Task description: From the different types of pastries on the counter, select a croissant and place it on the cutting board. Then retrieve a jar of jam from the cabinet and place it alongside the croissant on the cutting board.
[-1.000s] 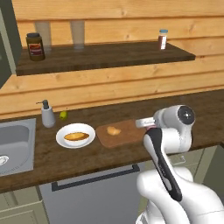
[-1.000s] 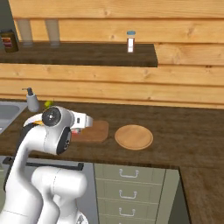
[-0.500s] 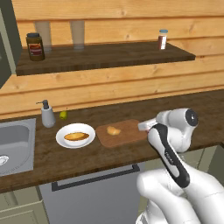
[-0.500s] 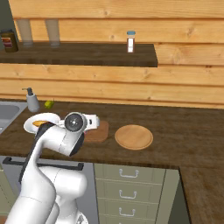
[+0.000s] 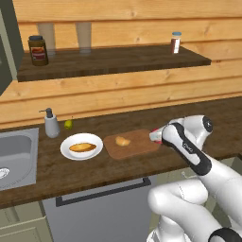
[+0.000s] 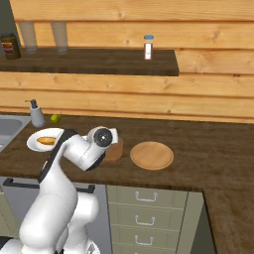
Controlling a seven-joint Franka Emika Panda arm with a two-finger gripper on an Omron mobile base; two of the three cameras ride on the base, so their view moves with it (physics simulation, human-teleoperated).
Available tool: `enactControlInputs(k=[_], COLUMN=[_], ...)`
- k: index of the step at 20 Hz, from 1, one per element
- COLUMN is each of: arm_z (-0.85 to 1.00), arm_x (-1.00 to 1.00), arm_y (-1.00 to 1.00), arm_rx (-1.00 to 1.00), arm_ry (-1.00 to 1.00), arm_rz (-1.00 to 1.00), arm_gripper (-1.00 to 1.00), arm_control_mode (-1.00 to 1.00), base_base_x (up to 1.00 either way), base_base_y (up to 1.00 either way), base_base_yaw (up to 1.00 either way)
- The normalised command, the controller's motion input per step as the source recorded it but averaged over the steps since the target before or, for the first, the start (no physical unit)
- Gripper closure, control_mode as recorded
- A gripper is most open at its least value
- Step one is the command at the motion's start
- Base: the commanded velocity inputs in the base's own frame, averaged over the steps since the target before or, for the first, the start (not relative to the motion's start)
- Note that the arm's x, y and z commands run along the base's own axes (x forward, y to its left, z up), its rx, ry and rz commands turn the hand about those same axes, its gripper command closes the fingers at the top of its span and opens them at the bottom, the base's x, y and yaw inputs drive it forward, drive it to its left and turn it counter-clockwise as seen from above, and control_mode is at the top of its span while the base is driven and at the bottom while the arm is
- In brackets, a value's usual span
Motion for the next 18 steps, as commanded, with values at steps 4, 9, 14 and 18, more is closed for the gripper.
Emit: enactControlInputs(k=[4,9,14,18], arm_z=[-0.22,-0.01,-0.23,-0.31], arm_x=[0.09,0.0,0.1,0.31], arm_y=[0.0,0.0,0.03,0.05], arm_rx=[0.1,0.0,-0.01,0.0], arm_ry=[-0.01,-0.09,-0.16,-0.01], arm_rz=[0.12,0.05,0.06,0.09], arm_gripper=[1.0,1.0,1.0,1.0], arm_control_mode=[-1.0,-1.0,-1.0,-1.0], base_base_x=[0.0,0.0,0.0,0.0], base_base_y=[0.0,0.0,0.0,0.0], base_base_yaw=[0.0,0.0,0.0,0.0])
